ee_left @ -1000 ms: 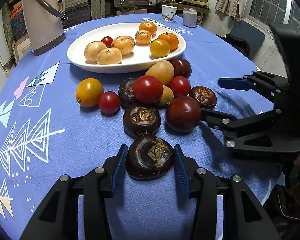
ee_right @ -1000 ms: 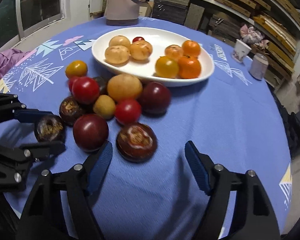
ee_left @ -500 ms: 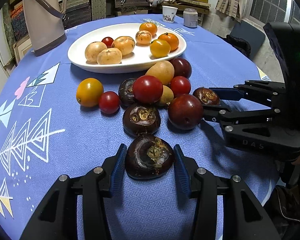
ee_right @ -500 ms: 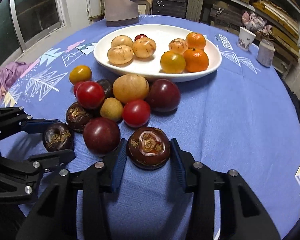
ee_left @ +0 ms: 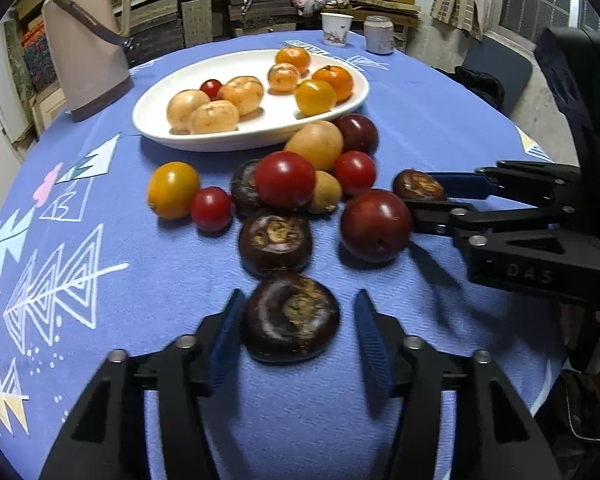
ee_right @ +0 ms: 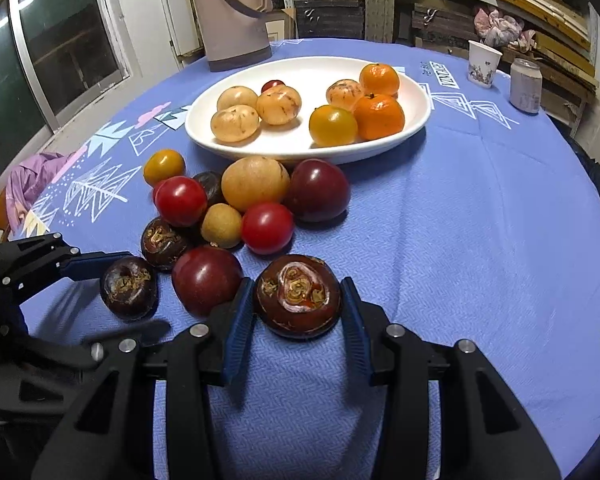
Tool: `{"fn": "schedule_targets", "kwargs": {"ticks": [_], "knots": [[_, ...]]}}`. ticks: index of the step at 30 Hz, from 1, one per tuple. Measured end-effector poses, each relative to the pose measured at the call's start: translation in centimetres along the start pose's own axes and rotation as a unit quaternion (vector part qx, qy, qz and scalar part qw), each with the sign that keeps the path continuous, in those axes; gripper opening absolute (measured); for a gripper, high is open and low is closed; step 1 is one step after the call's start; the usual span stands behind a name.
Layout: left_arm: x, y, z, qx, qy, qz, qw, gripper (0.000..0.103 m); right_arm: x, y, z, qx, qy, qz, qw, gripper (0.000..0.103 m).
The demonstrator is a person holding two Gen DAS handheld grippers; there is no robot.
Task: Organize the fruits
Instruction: 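Carry both dark brown fruits over the plate and open both grippers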
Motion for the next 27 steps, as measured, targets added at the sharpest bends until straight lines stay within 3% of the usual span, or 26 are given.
{"fn": "schedule_targets", "kwargs": {"ticks": [15, 20, 27], "knots": [[-0.9, 1.6, -0.6, 0.008, -0.001, -0.013, 0.9999, 0.047, 0.5, 1.4, 0.2, 0.011, -0.010, 0.013, 1.000, 0.043], [-1.3, 3.5, -2.0, 0.035, 0.001, -0.017, 0.9993, 0.047, 0.4, 3.0, -0.7, 0.028, 0.001, 0.020, 0.999, 0.043], [-2.8, 3.9, -4.7, 0.042, 0.025, -0.027, 0.9984, 0.047, 1.1, 4.9, -2.5, 0.050, 0.009, 0.029, 0.998, 0.043]]}}
Point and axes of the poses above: each gripper's, at about its wrist camera, not at the fingertips, and y roughly against the way its jaws point, x to its right, z to its underside, the point moved 2 cm from there along -y, roughly the way its jaws point, and after that the axes turned 14 degrees about y, right-handed, at the moved point
